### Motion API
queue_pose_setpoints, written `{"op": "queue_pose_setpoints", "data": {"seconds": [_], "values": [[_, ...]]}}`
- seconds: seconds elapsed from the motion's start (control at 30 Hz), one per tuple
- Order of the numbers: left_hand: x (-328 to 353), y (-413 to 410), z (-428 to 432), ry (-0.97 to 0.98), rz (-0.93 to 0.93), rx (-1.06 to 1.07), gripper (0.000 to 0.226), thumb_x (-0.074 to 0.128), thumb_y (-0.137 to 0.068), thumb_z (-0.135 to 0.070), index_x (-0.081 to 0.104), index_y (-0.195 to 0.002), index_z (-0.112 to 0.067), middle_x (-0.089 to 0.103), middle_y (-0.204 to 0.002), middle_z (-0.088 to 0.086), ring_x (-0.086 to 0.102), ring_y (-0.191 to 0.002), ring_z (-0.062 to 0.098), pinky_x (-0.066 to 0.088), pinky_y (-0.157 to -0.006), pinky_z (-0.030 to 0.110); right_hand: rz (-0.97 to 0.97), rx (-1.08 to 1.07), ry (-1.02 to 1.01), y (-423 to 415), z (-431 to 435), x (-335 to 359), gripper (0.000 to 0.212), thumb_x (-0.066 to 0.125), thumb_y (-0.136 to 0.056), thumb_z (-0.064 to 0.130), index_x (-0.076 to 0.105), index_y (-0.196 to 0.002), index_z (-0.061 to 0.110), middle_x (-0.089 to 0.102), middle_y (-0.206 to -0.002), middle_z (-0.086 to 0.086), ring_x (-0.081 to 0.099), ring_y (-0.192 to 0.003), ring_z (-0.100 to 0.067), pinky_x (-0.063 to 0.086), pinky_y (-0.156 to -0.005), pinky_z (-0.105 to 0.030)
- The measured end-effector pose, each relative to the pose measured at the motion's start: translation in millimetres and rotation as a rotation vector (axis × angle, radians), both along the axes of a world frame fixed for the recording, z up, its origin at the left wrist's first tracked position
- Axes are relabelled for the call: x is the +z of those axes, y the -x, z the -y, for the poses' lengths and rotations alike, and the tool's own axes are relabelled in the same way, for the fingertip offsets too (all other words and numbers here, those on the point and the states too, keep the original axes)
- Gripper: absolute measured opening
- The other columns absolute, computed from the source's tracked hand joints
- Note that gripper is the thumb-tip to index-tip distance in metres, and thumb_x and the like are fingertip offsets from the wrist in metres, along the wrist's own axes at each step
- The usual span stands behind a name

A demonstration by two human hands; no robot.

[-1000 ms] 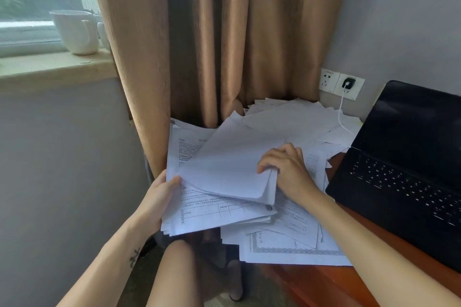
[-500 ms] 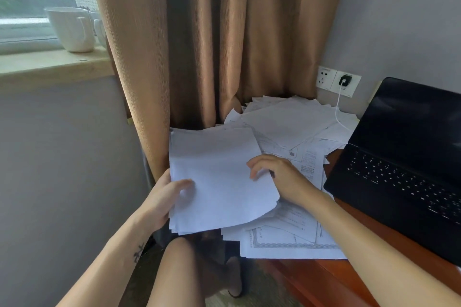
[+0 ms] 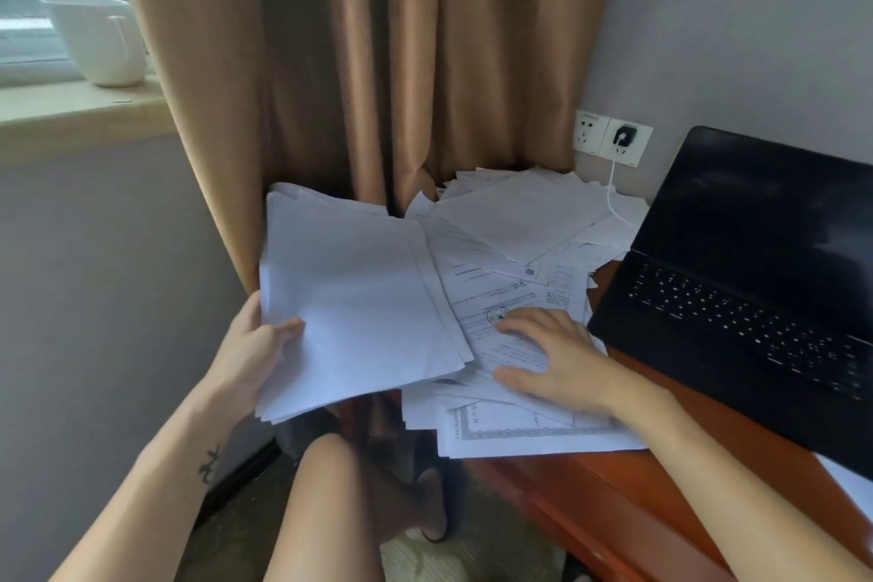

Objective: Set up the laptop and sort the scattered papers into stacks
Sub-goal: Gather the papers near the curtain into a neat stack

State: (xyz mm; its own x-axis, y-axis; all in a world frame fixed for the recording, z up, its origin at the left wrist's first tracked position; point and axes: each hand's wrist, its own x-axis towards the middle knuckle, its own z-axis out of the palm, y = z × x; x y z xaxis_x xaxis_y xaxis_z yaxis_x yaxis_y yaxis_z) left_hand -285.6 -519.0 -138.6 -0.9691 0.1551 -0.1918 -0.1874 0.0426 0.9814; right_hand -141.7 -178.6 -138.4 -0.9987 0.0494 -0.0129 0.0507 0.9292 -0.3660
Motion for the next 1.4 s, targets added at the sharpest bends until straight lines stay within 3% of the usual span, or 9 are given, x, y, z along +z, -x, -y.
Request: {"op": "queue_pose_setpoints", "data": {"seconds": [0.07,0.27,0.4,0.6,0.7,0.77,0.93,1.17,1.4], "values": [[3.1,3.6,5.9,-0.01,-0.005,-0.003,0.043,0.055,-0.101,0.002,0.06,-0.127,-0.032,0.074,-0.117,0.004,0.072,-0.101,0.031,0.055,-0.097,0.054,0.008,0.008,-0.038,-7.5,-0.5,-9.1,0.075,0.055,-0.084,0.076,0.032,-0.15,0.046,0.021,-0.148,0.033,0.01,-0.139,0.004,0.007,-0.114,-0.024],[4.6,1.3,9.0,-0.033,-0.009,-0.015,0.043,0.056,-0.101,0.002,0.063,-0.118,-0.036,0.074,-0.117,0.002,0.071,-0.106,0.034,0.054,-0.1,0.056,-0.188,-0.035,-0.134,3.7,-6.2,-19.5,0.046,0.046,-0.099,0.058,0.048,-0.142,0.041,0.043,-0.139,0.023,0.033,-0.131,-0.006,0.022,-0.105,-0.025],[6.9,-0.5,10.7,-0.057,-0.013,-0.009,0.043,0.056,-0.1,0.003,0.064,-0.113,-0.038,0.074,-0.117,0.002,0.071,-0.108,0.035,0.054,-0.1,0.056,-0.187,-0.012,-0.217,14.6,-9.3,-18.6,0.054,0.031,-0.097,0.062,0.055,-0.139,0.037,0.052,-0.124,0.014,0.043,-0.116,-0.013,0.035,-0.097,-0.032],[11.1,-0.9,12.3,-0.078,-0.032,0.001,0.041,0.057,-0.1,0.003,0.062,-0.109,-0.037,0.072,-0.116,0.001,0.069,-0.106,0.033,0.053,-0.101,0.055,-0.502,0.121,-0.397,13.1,-9.2,-25.4,0.025,0.051,-0.102,0.027,0.073,-0.104,0.015,0.067,-0.097,0.004,0.062,-0.087,-0.021,0.051,-0.071,-0.036],[10.8,-1.9,10.1,-0.086,-0.041,0.011,0.041,0.056,-0.1,0.002,0.061,-0.113,-0.037,0.071,-0.116,-0.001,0.069,-0.105,0.03,0.055,-0.097,0.051,-0.395,0.081,-0.244,3.4,-7.9,-20.8,0.033,0.043,-0.104,0.04,0.068,-0.115,0.021,0.064,-0.124,0.009,0.058,-0.113,-0.016,0.048,-0.093,-0.035],[9.9,-1.6,8.5,-0.093,-0.048,0.015,0.041,0.056,-0.1,0.002,0.061,-0.115,-0.036,0.071,-0.116,-0.002,0.07,-0.103,0.028,0.056,-0.092,0.047,-0.207,0.051,-0.145,-4.5,-7.5,-17.4,0.049,0.043,-0.1,0.06,0.051,-0.142,0.037,0.039,-0.151,0.025,0.032,-0.136,-0.001,0.027,-0.112,-0.027],[6.4,-2.1,3.4,-0.106,-0.057,0.029,0.04,0.057,-0.099,0.002,0.06,-0.123,-0.029,0.071,-0.12,0.001,0.069,-0.107,0.03,0.056,-0.089,0.044,-0.014,0.053,-0.134,-14.4,-3.6,-7.9,0.082,0.049,-0.083,0.082,0.028,-0.154,0.047,0.02,-0.156,0.031,0.015,-0.141,0.0,0.014,-0.111,-0.024],[9.5,-2.9,-0.5,-0.143,-0.052,0.058,0.036,0.058,-0.1,0.0,0.062,-0.107,-0.035,0.071,-0.116,-0.001,0.07,-0.104,0.03,0.057,-0.092,0.049,-0.236,-0.012,-0.119,-17.3,0.8,-16.1,0.051,0.054,-0.089,0.07,0.057,-0.132,0.043,0.054,-0.122,0.029,0.04,-0.111,-0.002,0.029,-0.092,-0.022],[9.6,-4.6,0.8,-0.164,-0.028,0.05,0.035,0.057,-0.1,0.001,0.062,-0.114,-0.031,0.071,-0.122,0.003,0.071,-0.109,0.032,0.057,-0.094,0.053,-0.567,-0.125,-0.208,-19.7,-4.7,-15.8,0.015,0.072,-0.09,0.025,0.074,-0.105,0.024,0.074,-0.094,0.011,0.068,-0.084,-0.015,0.055,-0.067,-0.034]]}}
